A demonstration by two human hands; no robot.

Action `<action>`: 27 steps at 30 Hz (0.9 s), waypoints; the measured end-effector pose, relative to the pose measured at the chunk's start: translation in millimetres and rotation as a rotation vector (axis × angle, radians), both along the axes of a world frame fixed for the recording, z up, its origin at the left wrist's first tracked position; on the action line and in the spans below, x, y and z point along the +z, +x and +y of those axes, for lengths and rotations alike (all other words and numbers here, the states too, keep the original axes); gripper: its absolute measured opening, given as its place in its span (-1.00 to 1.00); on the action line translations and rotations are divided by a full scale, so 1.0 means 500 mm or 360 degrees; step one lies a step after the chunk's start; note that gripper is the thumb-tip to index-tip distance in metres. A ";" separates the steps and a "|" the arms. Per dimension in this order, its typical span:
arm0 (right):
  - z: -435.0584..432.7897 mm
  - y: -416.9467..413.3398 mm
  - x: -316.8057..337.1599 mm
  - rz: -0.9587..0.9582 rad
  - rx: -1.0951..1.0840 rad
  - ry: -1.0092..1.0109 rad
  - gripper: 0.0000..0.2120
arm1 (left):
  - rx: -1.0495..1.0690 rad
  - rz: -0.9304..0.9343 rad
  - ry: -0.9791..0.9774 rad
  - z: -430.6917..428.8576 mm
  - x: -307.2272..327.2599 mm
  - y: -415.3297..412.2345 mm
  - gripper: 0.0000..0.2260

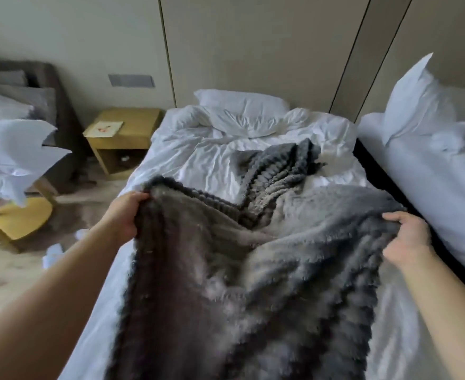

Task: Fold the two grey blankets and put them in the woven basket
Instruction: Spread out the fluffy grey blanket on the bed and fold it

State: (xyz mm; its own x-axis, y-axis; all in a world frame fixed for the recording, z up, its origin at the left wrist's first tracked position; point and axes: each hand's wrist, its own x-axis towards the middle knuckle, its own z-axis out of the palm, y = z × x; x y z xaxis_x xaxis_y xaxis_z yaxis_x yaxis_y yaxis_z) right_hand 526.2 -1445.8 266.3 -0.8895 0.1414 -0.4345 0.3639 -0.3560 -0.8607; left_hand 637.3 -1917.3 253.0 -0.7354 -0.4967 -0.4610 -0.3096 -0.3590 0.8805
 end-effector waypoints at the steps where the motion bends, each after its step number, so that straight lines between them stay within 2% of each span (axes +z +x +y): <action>1: 0.003 0.008 -0.009 -0.0092 0.0068 0.0091 -0.84 | -0.0059 -0.0155 0.0045 0.007 -0.008 0.003 -0.77; 2: 0.003 0.022 -0.017 -0.0270 0.0264 0.0264 -0.85 | -0.0301 -0.0379 0.0073 0.018 -0.008 0.013 -0.67; 4: -0.001 0.051 -0.028 -0.0608 0.0821 0.0681 -0.71 | -0.0944 -0.0772 0.0007 0.045 -0.002 0.035 -0.47; 5: -0.003 0.054 -0.025 -0.0663 0.0977 0.0828 -0.70 | -0.1098 -0.0874 -0.0097 0.051 0.003 0.038 -0.44; 6: -0.002 0.050 -0.015 -0.0606 0.0992 0.0936 -0.73 | -0.1070 -0.0883 -0.0243 0.057 0.012 0.037 -0.47; 7: 0.001 0.035 -0.003 -0.0449 0.0862 0.0965 -0.79 | -0.0885 -0.0747 -0.0402 0.057 0.018 0.028 -0.55; 9: 0.013 0.006 0.036 -0.0071 0.0369 0.0724 -0.90 | -0.0393 -0.0214 -0.0580 0.053 0.032 0.003 -0.72; 11: 0.030 -0.010 0.054 0.0099 -0.0090 0.0496 -0.89 | -0.0147 0.0189 -0.0521 0.058 0.046 -0.013 -0.75; 13: 0.039 -0.017 0.040 0.0069 -0.0186 0.0437 -0.86 | -0.0063 0.0227 -0.0368 0.070 0.043 -0.015 -0.75; 15: 0.029 -0.011 0.009 0.0027 0.0041 0.0414 -0.90 | -0.0141 0.0115 -0.0320 0.087 0.028 -0.005 -0.78; 16: 0.023 -0.008 -0.012 0.0005 0.0214 0.0538 -0.81 | -0.0246 0.0020 -0.0333 0.098 0.017 0.001 -0.79; 18: 0.004 0.013 -0.063 -0.0013 0.0512 0.1093 -0.47 | -0.0477 -0.0196 -0.0438 0.119 -0.016 0.015 -0.75; 20: -0.012 0.050 -0.116 -0.0035 0.0800 0.1572 -0.39 | -0.0515 -0.0389 -0.0543 0.138 -0.069 0.024 -0.76; 23: -0.012 0.107 -0.205 -0.0240 0.1201 0.1842 -0.48 | -0.0588 -0.0712 -0.1051 0.154 -0.163 0.051 -0.90; 25: -0.004 0.147 -0.267 -0.0379 0.1438 0.1985 -0.63 | -0.0778 -0.0941 -0.1345 0.155 -0.228 0.084 -0.81; 27: 0.007 0.197 -0.329 -0.0542 0.1653 0.2158 -0.84 | -0.0947 -0.1115 -0.1431 0.149 -0.292 0.128 -0.76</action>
